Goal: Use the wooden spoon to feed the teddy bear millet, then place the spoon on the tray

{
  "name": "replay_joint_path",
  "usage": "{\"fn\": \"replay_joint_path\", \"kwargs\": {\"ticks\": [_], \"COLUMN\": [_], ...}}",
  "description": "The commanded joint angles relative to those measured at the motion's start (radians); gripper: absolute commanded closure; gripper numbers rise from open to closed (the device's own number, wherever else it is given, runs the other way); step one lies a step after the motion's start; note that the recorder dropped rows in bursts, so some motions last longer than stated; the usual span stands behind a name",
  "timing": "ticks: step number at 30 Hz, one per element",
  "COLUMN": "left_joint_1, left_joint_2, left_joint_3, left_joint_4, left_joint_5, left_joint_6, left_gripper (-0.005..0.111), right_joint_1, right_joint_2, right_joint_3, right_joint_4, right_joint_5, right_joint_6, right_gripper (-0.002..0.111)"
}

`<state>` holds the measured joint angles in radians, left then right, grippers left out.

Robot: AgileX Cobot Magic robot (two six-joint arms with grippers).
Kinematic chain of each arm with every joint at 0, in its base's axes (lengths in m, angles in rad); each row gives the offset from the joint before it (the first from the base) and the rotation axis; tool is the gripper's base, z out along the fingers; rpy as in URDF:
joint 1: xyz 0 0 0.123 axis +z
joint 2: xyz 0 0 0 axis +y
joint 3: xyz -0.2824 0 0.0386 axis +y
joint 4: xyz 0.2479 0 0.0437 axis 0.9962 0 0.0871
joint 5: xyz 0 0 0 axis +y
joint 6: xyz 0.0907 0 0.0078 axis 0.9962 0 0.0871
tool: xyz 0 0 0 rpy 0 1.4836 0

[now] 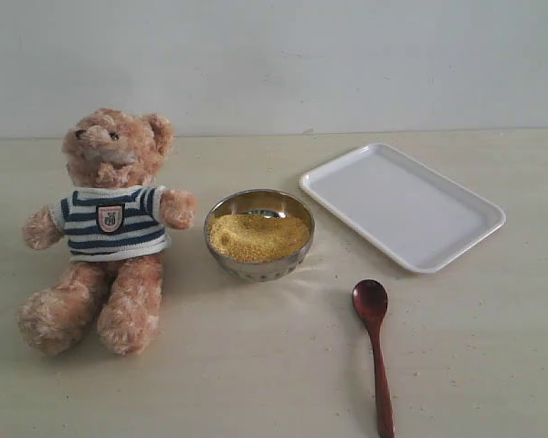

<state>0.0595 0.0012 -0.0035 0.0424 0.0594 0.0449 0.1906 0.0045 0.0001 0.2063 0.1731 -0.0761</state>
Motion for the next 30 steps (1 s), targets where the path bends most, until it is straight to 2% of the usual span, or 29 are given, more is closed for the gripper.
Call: {"fn": "replay_joint_path", "kwargs": {"ticks": [1,16,19,26,30], "left_joint_1": [0.001,0.001,0.001,0.001,0.001], "left_joint_2": [-0.001,-0.001,-0.001,-0.001,-0.001], "left_joint_3": [0.003,0.003,0.003,0.003,0.003], "left_joint_4": [-0.001,-0.001,-0.084,-0.415,-0.431], "left_joint_5": [-0.008,-0.012,-0.015,-0.153,-0.146], "left_joint_6": [0.001,0.001,-0.065,-0.31,-0.416], "left_gripper": [0.102,0.102,0.102,0.102,0.102], "right_joint_1": [0.003,0.003,0.003,0.003,0.003], "right_joint_2": [-0.004,-0.004,-0.004,-0.004,-0.004], "right_joint_3": [0.0,0.0,0.0,0.0,0.0], "right_joint_4": [-0.002,-0.002,-0.002,-0.002,-0.002], "right_joint_5": [-0.003,-0.003,-0.003,-0.003,-0.003], "right_joint_6": [-0.003,-0.003,-0.003,-0.003,-0.003], "right_gripper": [0.108,0.108,0.108,0.108,0.108]}}
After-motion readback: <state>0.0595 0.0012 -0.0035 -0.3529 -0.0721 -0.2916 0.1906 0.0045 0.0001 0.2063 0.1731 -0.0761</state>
